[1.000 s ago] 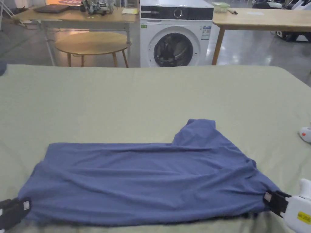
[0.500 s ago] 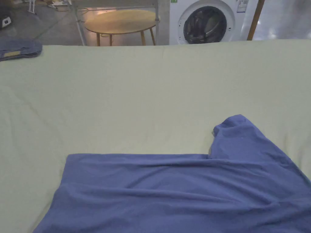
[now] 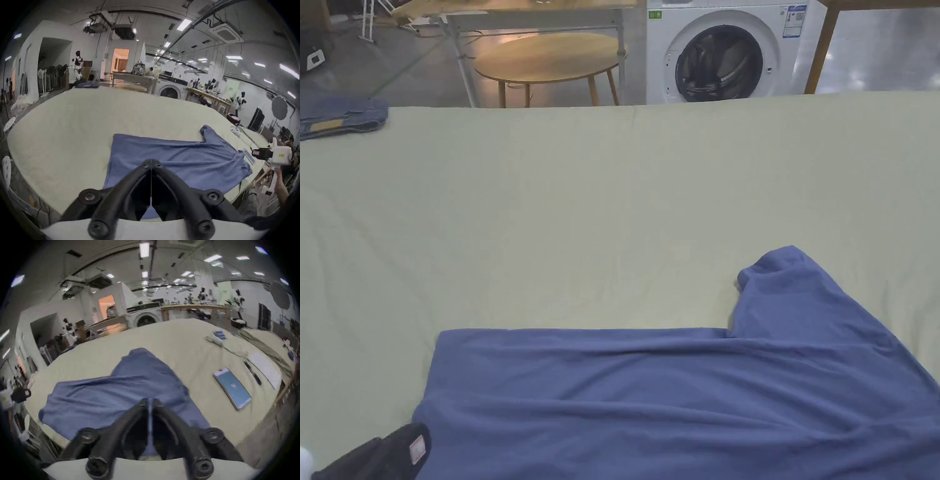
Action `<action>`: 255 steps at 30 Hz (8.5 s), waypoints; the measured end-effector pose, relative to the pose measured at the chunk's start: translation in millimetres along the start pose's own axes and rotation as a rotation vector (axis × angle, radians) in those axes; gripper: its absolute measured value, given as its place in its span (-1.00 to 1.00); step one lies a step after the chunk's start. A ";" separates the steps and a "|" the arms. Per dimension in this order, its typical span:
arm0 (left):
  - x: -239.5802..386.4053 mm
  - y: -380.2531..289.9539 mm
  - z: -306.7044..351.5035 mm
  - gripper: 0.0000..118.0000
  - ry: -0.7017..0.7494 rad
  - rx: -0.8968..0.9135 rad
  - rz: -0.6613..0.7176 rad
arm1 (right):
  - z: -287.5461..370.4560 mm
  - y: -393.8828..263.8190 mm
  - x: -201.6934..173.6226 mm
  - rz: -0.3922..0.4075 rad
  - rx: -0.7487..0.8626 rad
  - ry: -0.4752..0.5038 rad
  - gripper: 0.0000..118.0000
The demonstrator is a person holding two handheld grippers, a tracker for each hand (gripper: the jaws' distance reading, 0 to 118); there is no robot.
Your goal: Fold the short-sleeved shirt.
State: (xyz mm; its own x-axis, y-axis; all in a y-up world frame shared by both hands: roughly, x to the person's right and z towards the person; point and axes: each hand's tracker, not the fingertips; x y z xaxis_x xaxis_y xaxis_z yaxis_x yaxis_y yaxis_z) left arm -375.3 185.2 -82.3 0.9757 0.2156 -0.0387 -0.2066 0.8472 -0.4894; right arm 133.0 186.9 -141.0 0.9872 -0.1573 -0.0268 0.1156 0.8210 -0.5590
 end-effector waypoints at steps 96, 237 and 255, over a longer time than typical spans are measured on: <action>3.2 31.2 -10.5 -1.00 -0.135 -0.001 -0.029 | -28.5 7.5 -39.3 0.131 0.007 0.106 -1.00; 121.9 -4.2 -109.4 0.33 -0.580 -0.350 -0.046 | -64.5 -38.6 -89.3 0.120 -0.333 0.392 -1.00; 21.5 -55.8 -145.3 -0.62 -0.587 -0.467 0.487 | -87.6 -38.8 -86.0 0.071 -0.458 0.329 -1.00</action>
State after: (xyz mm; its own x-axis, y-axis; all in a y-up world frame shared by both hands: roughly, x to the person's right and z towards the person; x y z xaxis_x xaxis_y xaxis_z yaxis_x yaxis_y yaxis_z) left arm -332.3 72.0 -182.4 0.5665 0.8222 0.0545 -0.4129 0.3405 -0.8447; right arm 34.0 120.5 -189.6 0.8962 -0.3332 -0.2928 -0.0811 0.5257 -0.8468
